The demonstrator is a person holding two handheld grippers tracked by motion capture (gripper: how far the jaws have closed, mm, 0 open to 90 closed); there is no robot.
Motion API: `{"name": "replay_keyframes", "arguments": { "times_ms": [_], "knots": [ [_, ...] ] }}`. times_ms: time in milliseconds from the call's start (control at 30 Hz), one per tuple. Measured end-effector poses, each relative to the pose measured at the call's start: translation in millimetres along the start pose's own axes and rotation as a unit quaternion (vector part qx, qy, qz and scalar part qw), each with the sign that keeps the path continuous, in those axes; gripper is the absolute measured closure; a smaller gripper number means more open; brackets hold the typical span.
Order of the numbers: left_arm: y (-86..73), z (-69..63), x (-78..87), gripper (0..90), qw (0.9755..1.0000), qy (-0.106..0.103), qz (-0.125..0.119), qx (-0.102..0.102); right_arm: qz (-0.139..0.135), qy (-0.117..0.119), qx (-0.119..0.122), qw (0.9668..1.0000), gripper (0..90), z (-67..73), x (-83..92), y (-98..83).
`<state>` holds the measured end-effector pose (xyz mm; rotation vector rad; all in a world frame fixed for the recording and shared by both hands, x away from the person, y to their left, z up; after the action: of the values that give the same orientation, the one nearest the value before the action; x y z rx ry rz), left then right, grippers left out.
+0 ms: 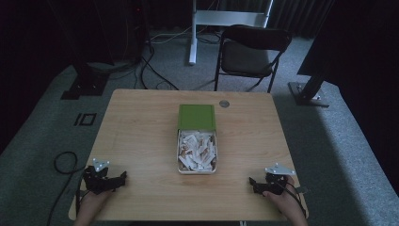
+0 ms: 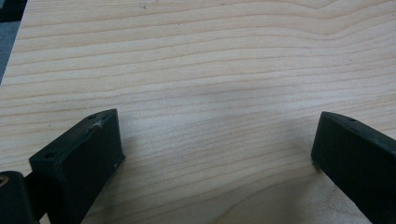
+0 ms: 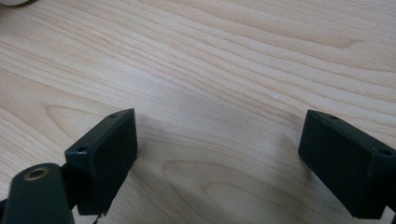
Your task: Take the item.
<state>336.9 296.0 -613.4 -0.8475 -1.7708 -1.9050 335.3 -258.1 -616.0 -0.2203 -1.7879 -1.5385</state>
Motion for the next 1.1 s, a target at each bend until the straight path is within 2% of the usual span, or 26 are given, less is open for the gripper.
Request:
{"name": "replay_keyframes", "arguments": {
  "times_ms": [1000, 1100],
  "knots": [
    [0.1, 0.0, 0.0, 2.7, 1.0000, 0.000, 0.000, 0.000, 0.000, -0.002, -0.001, 1.0000, 11.7, 0.5, 0.5, -0.3],
    [0.1, 0.0, -0.1, 2.7, 1.0000, 0.000, 0.000, 0.000, 0.005, 0.008, 0.005, 0.9999, 13.5, 3.2, 1.7, -0.3]
  ]
}}
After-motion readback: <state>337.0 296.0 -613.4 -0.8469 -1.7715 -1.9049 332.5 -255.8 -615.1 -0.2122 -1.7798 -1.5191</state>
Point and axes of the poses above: each handheld gripper's, and its own axes: x roughly backward along the jaws, y roughly out of its top, z roughly to its left, the point moved 9 cm from there along -x, roughly forward along the jaws, and after that the axes turned 4 degrees about -z, right-handed, at the moved point
